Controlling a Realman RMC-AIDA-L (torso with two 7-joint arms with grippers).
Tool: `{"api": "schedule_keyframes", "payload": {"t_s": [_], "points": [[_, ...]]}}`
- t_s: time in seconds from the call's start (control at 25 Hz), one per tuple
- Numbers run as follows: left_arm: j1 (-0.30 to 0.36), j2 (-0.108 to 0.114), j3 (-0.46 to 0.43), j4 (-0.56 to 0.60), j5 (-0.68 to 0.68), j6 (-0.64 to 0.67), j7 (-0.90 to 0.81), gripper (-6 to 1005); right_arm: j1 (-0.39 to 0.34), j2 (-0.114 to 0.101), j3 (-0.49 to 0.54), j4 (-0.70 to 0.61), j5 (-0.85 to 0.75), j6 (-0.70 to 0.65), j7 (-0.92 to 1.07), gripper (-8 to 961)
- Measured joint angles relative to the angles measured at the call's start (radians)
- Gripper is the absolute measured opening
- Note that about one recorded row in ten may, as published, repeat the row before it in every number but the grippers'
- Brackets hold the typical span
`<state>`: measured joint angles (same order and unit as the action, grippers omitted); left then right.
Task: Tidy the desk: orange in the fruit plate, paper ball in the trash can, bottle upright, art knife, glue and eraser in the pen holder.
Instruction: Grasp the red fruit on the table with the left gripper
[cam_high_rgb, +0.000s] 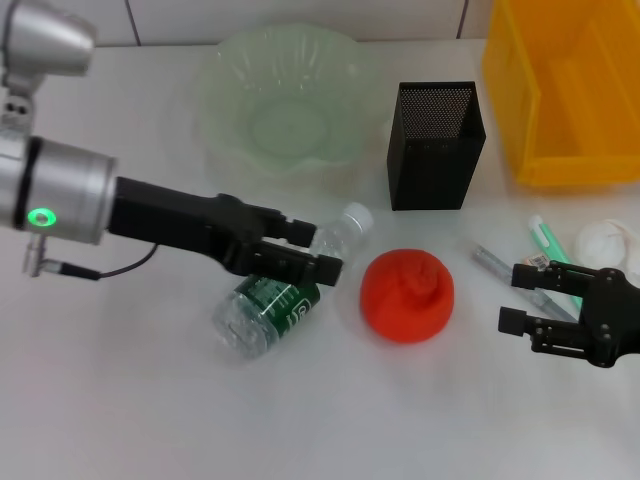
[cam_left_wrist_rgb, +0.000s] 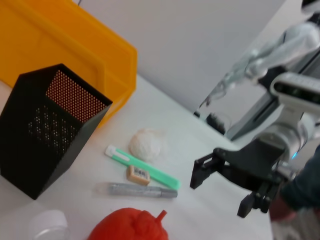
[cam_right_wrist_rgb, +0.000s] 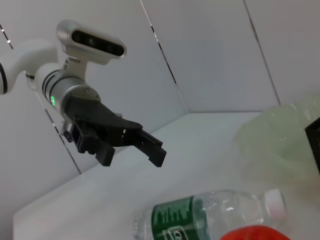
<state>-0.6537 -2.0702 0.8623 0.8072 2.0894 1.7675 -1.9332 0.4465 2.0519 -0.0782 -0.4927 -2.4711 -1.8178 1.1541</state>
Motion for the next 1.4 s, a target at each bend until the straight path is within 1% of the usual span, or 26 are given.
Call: {"api": "schedule_keyframes", "payload": {"t_s": [0.04,0.08,0.12,0.16,0.2,0.24,0.28,0.32,0.4,0.56,0.64,0.68,0.76,0.92,1.08,1.28,1.4], "points": [[0.0,0.0,0.0,0.0,0.0,0.0,0.0,695,-0.002,0.0,0.0,-0.005,0.0,0.004,0.0,739],[-0.015,-0.003,0.06,0.006,-0.008,-0.044,-0.001,693,-0.005,-0.001,0.0,-0.012,0.0,0.009,0.004,739],[-0.015,-0.003,0.06,0.006,-0.008,-0.044,-0.001,692,-0.009,-0.002,0.0,-0.018,0.0,0.011,0.008,739],[-0.053,-0.007,0.183,0.008,-0.026,-0.13,-0.013,690,-0.014,-0.004,0.0,-0.026,0.0,0.014,0.013,739],[-0.053,-0.007,0.183,0.008,-0.026,-0.13,-0.013,688,-0.019,-0.006,0.0,-0.032,0.0,0.014,0.017,739],[-0.067,-0.008,0.223,0.007,-0.03,-0.162,-0.02,687,-0.026,-0.008,0.0,-0.035,0.0,0.015,0.019,739],[-0.089,-0.009,0.343,0.006,-0.059,-0.259,-0.031,685,-0.033,-0.011,0.003,-0.04,0.0,0.015,0.02,739],[-0.09,-0.009,0.348,0.006,-0.06,-0.263,-0.031,684,-0.041,-0.012,0.009,-0.045,0.0,0.014,0.02,739],[-0.096,-0.009,0.435,0.01,-0.096,-0.328,-0.028,681,-0.058,-0.013,0.03,-0.058,0.001,0.011,0.021,739],[-0.103,-0.01,0.553,0.012,-0.146,-0.427,-0.019,674,-0.089,-0.014,0.09,-0.074,0.001,0.015,0.021,739],[-0.102,-0.01,0.599,0.012,-0.165,-0.467,-0.013,671,-0.098,-0.015,0.115,-0.074,0.002,0.016,0.019,739],[-0.102,-0.01,0.599,0.012,-0.165,-0.467,-0.013,670,-0.102,-0.015,0.122,-0.074,0.002,0.016,0.017,739],[-0.093,-0.01,0.685,0.013,-0.205,-0.539,0.016,666,-0.109,-0.015,0.129,-0.072,0.002,0.016,0.015,739],[-0.081,-0.01,0.781,0.013,-0.244,-0.624,0.045,660,-0.113,-0.011,0.127,-0.064,0.002,0.017,0.015,739],[-0.072,-0.01,0.849,0.013,-0.253,-0.692,0.048,654,-0.113,-0.006,0.125,-0.062,0.002,0.017,0.013,739],[-0.038,-0.01,0.947,0.033,-0.261,-0.81,0.052,646,-0.114,-0.006,0.122,-0.055,0.002,0.017,0.012,738],[-0.009,-0.01,0.983,0.068,-0.267,-0.839,0.074,530,-0.114,-0.006,0.122,-0.053,0.001,0.017,0.012,738]]}}
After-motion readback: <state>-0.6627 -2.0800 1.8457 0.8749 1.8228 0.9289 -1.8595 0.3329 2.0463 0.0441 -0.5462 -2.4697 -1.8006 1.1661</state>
